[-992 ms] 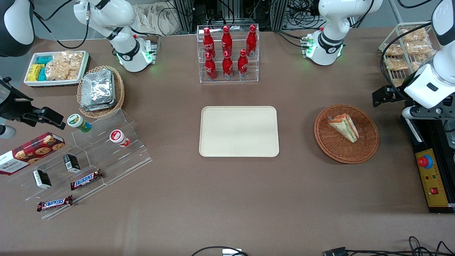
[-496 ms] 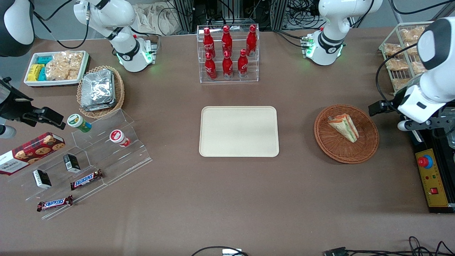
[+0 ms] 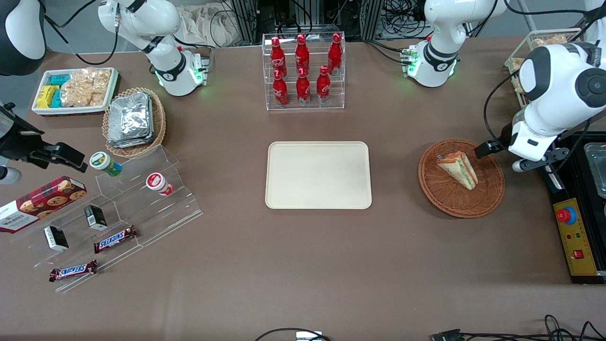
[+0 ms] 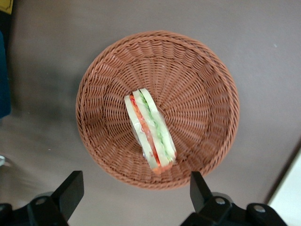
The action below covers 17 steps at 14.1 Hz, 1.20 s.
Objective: Place sandwich from basket to tray
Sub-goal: 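Lower the open left gripper and close it on the wrapped sandwich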
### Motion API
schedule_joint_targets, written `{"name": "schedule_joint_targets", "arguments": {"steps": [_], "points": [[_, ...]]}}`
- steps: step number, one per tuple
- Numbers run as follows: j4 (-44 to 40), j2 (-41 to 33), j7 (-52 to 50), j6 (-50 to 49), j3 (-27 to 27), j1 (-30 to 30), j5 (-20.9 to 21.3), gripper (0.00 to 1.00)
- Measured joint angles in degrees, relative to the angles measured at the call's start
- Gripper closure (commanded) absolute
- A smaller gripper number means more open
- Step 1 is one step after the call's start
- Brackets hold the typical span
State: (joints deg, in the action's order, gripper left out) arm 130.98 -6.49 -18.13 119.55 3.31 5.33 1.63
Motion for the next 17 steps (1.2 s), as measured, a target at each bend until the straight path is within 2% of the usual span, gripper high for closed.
{"name": "schedule_joint_targets", "arguments": {"steps": [6,17], "points": [[6.4,1.4,-12.4,9.1,0.5,-0.5,0.0,0.0],[14.6,7.2,-18.0,25.7,0.8,-1.5,0.0,0.0]]}}
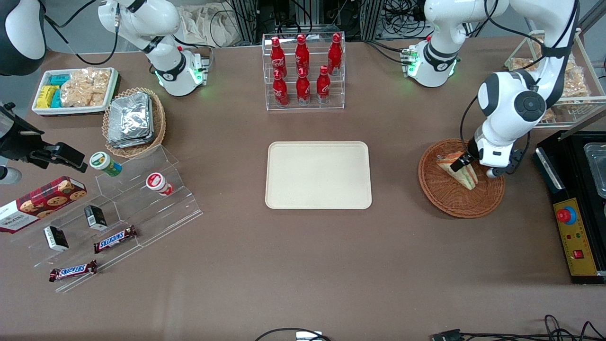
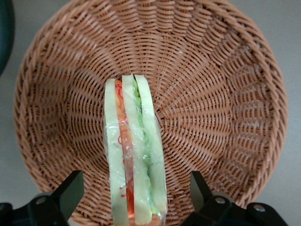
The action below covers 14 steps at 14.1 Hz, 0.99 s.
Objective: Place sandwich from basket to tray
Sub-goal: 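Lower the open left gripper and close it on the wrapped sandwich, then lift the sandwich out of the basket with the left gripper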
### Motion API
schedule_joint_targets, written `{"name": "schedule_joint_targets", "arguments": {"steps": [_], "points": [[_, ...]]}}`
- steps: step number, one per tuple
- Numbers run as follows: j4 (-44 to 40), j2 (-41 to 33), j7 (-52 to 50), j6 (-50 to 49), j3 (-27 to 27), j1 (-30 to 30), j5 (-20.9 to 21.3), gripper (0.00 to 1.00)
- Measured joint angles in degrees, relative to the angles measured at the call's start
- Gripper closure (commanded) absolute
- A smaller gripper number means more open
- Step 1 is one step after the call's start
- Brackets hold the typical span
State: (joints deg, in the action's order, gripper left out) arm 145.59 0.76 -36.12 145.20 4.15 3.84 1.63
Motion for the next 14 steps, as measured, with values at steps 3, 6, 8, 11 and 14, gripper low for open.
{"name": "schedule_joint_targets", "arguments": {"steps": [3,6,8,11,14], "points": [[1.4,1.8,-0.5,3.9,0.0,0.0,0.0,0.0],[2.4,3.1,-0.6,6.3,0.0,0.0,0.0,0.59],[2.7,3.4,-0.6,6.7,0.0,0.0,0.0,0.97],[2.7,3.3,-0.6,6.8,0.0,0.0,0.0,1.0],[1.8,2.0,-0.3,4.4,0.0,0.0,0.0,1.0]]}}
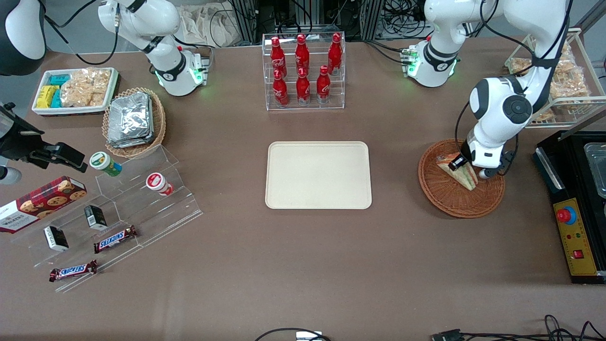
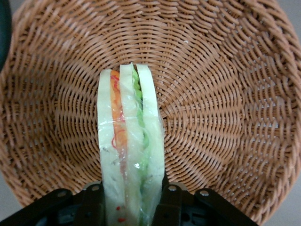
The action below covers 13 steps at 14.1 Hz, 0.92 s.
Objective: Place sandwich from basket to tray
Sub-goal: 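Lift the sandwich out of the basket with the left gripper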
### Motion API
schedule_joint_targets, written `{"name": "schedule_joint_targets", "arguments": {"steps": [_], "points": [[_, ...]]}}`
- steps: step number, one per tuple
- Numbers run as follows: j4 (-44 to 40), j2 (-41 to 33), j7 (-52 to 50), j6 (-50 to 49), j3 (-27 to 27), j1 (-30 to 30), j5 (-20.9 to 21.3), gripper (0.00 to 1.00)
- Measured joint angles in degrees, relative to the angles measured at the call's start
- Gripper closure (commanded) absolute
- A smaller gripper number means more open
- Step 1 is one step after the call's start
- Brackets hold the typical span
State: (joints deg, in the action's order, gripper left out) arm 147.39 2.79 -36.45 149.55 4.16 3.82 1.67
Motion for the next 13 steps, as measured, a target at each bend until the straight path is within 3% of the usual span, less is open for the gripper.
{"name": "schedule_joint_targets", "arguments": {"steps": [7,13], "points": [[-17.7,-6.7,4.7,-25.8,6.4,-0.3,0.0,1.0],[-25.0,-3.2,5.7,-27.3,17.8,-0.8,0.0,1.0]]}}
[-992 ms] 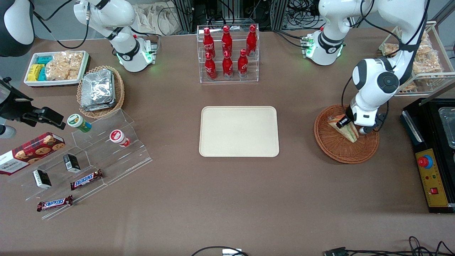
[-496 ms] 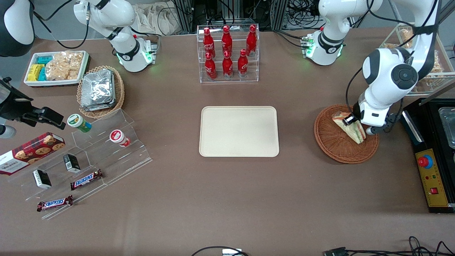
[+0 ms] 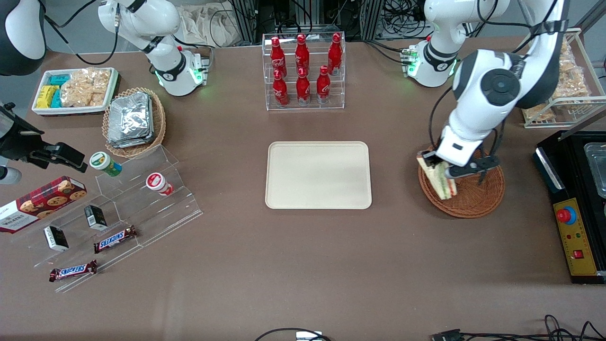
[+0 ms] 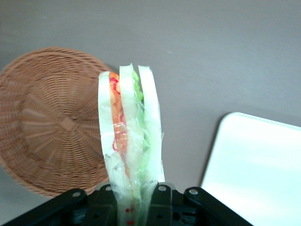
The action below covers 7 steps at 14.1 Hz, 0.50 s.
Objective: Place sandwich from basket to tray
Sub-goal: 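Lift the sandwich out of the basket with the left gripper, then carry the sandwich over the white tray and lower it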
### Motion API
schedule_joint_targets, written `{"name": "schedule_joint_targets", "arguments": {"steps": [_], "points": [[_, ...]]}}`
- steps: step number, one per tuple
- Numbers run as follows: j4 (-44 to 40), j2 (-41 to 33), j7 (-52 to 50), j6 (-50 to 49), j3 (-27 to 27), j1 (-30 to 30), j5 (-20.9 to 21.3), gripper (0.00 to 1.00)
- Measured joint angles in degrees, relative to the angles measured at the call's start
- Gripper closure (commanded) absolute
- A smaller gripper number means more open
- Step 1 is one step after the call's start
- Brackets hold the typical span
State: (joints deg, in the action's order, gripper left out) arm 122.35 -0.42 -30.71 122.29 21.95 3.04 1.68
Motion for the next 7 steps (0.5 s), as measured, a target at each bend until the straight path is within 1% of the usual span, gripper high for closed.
{"name": "schedule_joint_targets", "arguments": {"steps": [4,5,7], "points": [[-2.4,3.3,0.2,0.1,4.6,-0.1,0.1,1.0],[-2.7,3.8,0.5,0.4,5.3,-0.4,0.7,1.0],[-3.5,5.0,0.7,0.8,6.2,-2.6,3.2,1.0]]}}
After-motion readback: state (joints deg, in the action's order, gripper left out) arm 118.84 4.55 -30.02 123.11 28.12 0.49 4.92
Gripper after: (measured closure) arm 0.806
